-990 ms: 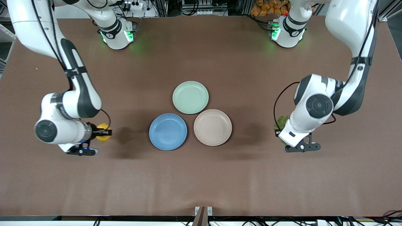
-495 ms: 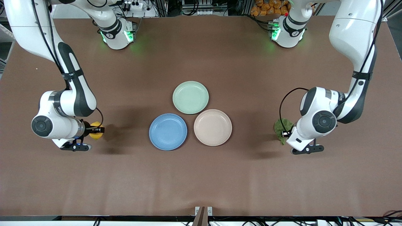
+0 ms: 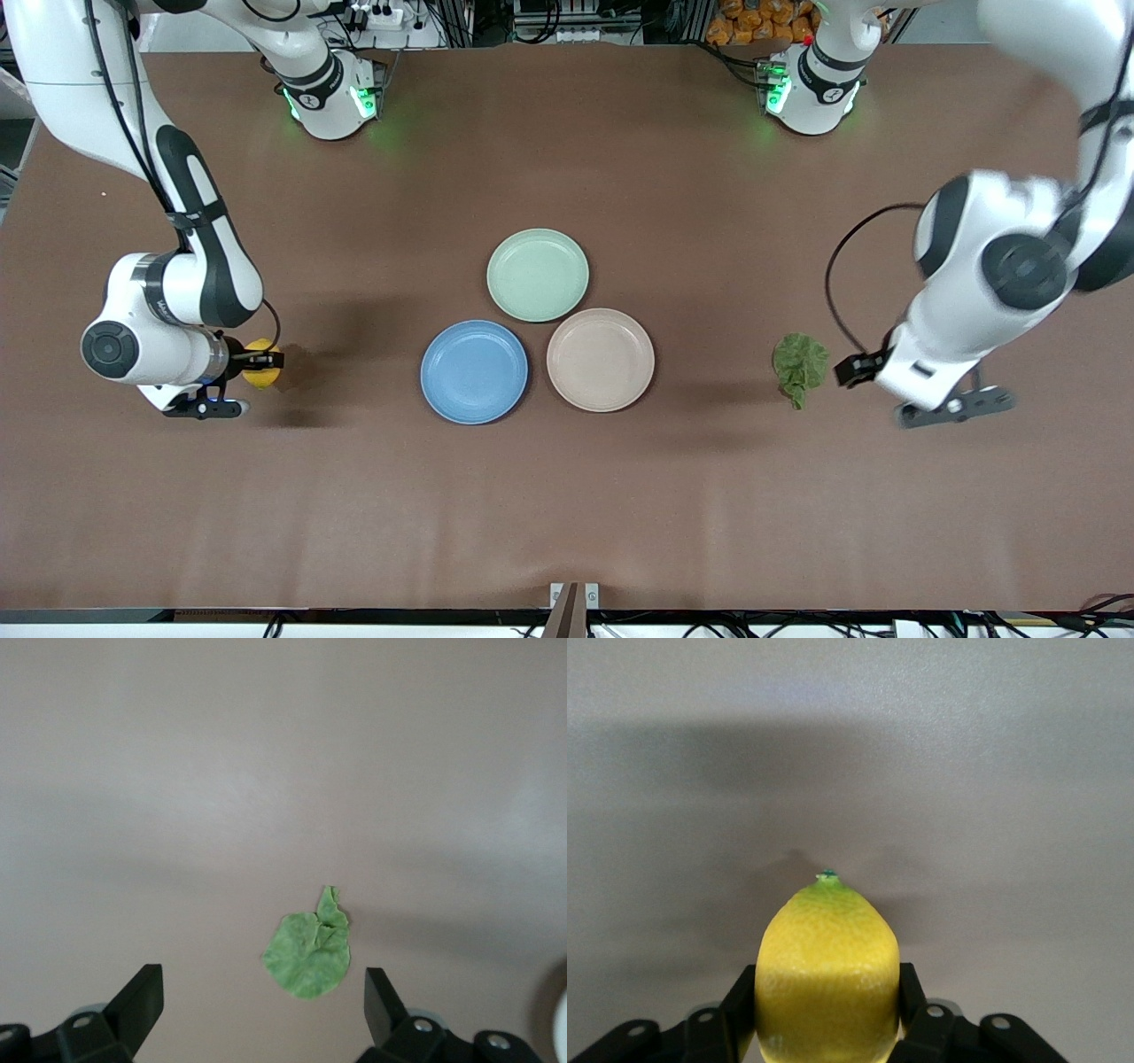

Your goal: Pick lemon and lettuce from blue and beige plates

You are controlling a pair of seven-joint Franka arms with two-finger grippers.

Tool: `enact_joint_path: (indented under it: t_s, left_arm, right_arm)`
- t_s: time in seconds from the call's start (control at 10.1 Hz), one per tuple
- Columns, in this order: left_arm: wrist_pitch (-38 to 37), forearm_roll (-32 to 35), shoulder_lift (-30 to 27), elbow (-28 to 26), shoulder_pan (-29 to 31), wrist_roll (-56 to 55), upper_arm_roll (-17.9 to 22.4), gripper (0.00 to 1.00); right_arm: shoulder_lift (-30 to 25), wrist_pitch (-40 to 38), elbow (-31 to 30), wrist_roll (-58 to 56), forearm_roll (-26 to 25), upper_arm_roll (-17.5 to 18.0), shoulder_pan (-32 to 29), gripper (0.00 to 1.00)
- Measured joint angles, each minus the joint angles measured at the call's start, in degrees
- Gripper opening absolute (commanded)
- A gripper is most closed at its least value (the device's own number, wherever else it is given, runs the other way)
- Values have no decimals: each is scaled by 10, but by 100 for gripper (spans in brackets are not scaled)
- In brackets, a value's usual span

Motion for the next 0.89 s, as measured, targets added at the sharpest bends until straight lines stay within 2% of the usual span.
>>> enact_joint_path:
  t_s: [0.2, 0.4, 0.59, 0.89]
  left_arm:
    - [-43, -1, -79, 4, -1, 0, -6, 100]
    - [-84, -10, -135, 1, -1, 3, -6, 100]
    - [-98, -52, -157, -7, 13, 62, -3, 100]
    - [-141, -97, -160, -15, 22, 133, 23, 100]
  right_arm:
    - [-3, -15, 7, -10, 4, 0, -1, 100]
    - [-15, -115, 67, -11, 16, 0, -1, 100]
    - [-39, -223, 152, -11, 23, 0, -3, 100]
    - [-119, -256, 193, -12, 27, 7, -2, 100]
